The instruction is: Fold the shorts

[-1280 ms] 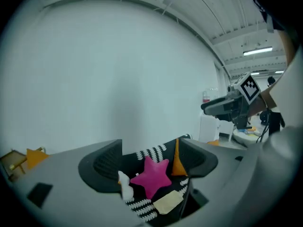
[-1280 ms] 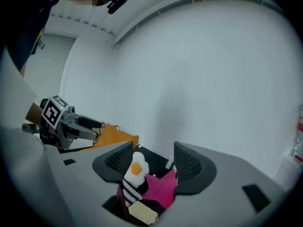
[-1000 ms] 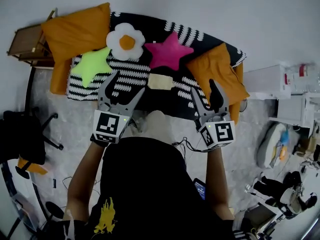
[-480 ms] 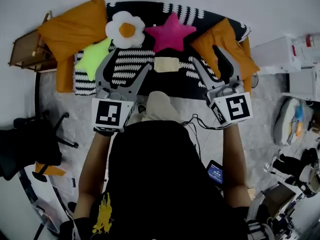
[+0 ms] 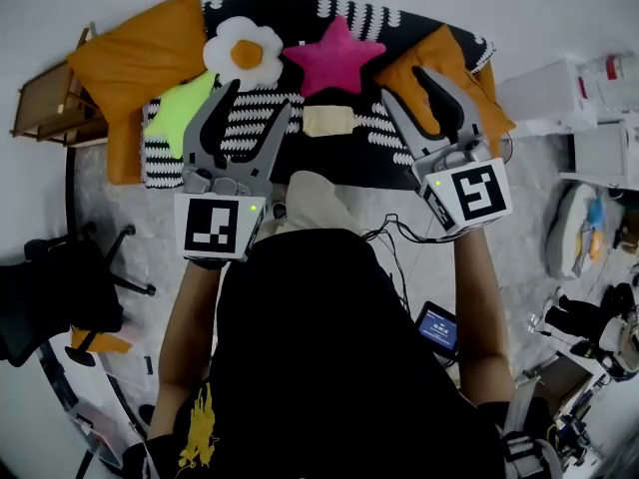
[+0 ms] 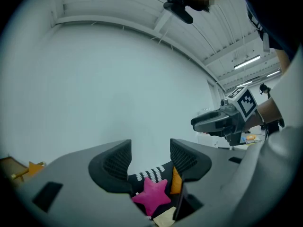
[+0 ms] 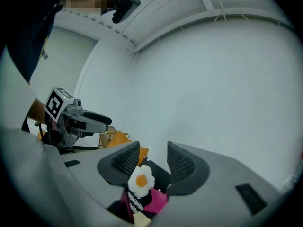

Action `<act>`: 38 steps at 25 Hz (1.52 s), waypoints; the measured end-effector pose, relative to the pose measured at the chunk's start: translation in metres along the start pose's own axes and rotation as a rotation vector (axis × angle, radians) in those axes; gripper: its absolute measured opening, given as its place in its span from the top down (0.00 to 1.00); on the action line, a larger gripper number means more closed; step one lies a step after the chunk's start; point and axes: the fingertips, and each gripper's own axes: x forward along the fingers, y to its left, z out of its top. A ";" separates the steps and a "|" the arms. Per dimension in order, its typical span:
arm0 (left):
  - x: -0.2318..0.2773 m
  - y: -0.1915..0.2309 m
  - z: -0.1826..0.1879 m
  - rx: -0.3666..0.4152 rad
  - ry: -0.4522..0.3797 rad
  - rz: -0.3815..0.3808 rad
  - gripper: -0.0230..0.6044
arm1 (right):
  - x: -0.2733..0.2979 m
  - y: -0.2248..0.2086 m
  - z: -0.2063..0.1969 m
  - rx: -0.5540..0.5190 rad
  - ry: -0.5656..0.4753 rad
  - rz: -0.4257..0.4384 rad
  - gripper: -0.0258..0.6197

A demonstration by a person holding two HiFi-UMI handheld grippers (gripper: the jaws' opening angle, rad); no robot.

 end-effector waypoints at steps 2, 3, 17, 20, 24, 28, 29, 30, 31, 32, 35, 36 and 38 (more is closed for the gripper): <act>0.001 0.002 0.007 -0.019 -0.041 0.017 0.57 | 0.003 0.003 0.000 -0.002 0.002 0.006 0.69; 0.001 0.002 0.011 -0.025 -0.063 0.023 0.60 | 0.004 0.004 0.000 -0.006 0.005 0.007 0.72; -0.006 0.023 0.005 -0.031 -0.049 0.024 0.94 | 0.033 0.024 0.022 -0.063 -0.010 0.073 0.93; -0.006 0.027 -0.004 -0.018 -0.025 0.012 0.94 | 0.038 0.024 0.028 -0.073 -0.031 0.079 0.93; -0.002 0.024 -0.014 0.016 0.020 -0.010 0.94 | 0.041 0.024 0.030 -0.071 -0.033 0.090 0.93; 0.011 0.020 0.001 -0.018 -0.048 0.004 0.94 | 0.043 0.018 0.027 -0.035 -0.038 0.089 0.93; 0.014 0.019 0.003 -0.019 -0.057 0.004 0.94 | 0.042 0.016 0.025 -0.026 -0.029 0.086 0.93; 0.016 0.018 0.004 -0.017 -0.060 0.000 0.94 | 0.041 0.014 0.020 -0.027 -0.010 0.083 0.93; 0.019 0.018 0.004 -0.016 -0.061 -0.004 0.94 | 0.038 0.012 0.015 -0.035 0.013 0.081 0.93; 0.020 0.019 0.004 -0.019 -0.065 -0.007 0.94 | 0.037 0.012 0.012 -0.043 0.030 0.079 0.93; 0.019 0.022 0.004 -0.036 -0.066 -0.013 0.94 | 0.038 0.018 0.009 -0.045 0.035 0.078 0.93; 0.018 0.023 0.004 -0.038 -0.064 -0.015 0.94 | 0.039 0.020 0.012 -0.037 0.024 0.076 0.93; 0.018 0.023 0.004 -0.040 -0.066 -0.021 0.94 | 0.042 0.023 0.018 -0.021 -0.001 0.070 0.93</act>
